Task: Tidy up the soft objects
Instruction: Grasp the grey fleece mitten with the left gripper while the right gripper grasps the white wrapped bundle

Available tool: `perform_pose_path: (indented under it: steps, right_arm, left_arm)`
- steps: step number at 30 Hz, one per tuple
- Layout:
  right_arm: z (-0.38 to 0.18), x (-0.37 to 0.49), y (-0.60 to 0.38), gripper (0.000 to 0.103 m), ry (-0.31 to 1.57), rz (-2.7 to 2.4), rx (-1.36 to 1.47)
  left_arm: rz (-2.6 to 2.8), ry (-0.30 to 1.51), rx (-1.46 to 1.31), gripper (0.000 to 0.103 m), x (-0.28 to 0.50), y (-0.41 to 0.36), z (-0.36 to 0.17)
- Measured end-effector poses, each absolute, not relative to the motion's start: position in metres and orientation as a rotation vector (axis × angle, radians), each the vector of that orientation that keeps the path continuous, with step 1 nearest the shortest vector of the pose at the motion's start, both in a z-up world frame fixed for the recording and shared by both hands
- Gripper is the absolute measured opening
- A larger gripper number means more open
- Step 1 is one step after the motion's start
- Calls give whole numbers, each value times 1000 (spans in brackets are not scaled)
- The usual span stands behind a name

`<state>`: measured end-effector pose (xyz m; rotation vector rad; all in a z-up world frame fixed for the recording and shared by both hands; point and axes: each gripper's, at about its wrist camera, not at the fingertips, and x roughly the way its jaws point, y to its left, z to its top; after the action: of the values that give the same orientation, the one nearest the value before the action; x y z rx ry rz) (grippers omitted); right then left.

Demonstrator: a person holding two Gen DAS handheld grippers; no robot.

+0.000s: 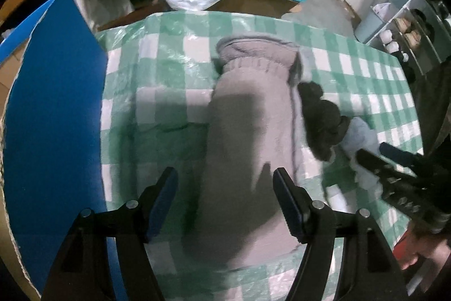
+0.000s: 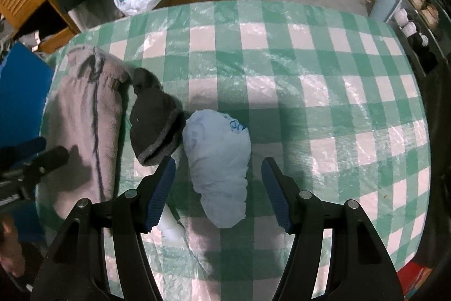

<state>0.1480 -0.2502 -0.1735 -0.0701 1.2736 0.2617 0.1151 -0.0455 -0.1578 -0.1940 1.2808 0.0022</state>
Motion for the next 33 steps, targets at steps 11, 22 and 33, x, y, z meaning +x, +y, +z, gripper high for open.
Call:
perform_pose_path:
  steps: [11,22,33]
  right_arm:
    - [-197,149,-242,43,1309,268,-162]
    - [-169,149,-257,40,1236,239,-95]
    - [-152,147,-255,40,1204,269,-69]
  left_arm:
    - [13,1283,-224,73,127,-61,-164]
    - [31,1291,-260,78,138,-67,-173]
    - [68,1291,-123,86,147,-84,-191]
